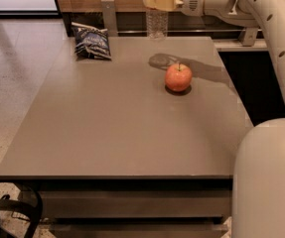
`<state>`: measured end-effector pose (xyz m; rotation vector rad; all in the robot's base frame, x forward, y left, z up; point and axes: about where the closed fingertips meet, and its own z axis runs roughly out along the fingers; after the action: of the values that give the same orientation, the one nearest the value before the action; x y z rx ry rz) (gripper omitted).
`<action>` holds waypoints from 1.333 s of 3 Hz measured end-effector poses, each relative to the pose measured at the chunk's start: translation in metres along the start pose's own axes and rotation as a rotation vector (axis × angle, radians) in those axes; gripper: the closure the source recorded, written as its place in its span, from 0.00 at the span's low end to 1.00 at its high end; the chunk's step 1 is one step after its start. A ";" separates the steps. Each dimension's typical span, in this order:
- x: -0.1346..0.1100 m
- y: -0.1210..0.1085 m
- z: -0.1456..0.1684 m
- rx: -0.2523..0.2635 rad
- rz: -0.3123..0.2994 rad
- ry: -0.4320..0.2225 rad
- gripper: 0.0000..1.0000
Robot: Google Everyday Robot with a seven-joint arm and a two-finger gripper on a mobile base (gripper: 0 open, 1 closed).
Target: Move water bottle near blue chip bag
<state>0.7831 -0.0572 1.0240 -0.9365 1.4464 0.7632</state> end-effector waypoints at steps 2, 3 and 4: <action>0.030 -0.012 0.077 0.010 -0.035 -0.036 1.00; 0.041 -0.011 0.093 -0.037 -0.001 -0.083 1.00; 0.043 -0.012 0.094 -0.040 0.003 -0.088 1.00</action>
Offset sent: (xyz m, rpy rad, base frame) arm 0.0699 0.0801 -0.0556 0.0330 -0.0662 0.0065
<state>0.8384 0.0152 0.9734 -0.9197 1.3603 0.8287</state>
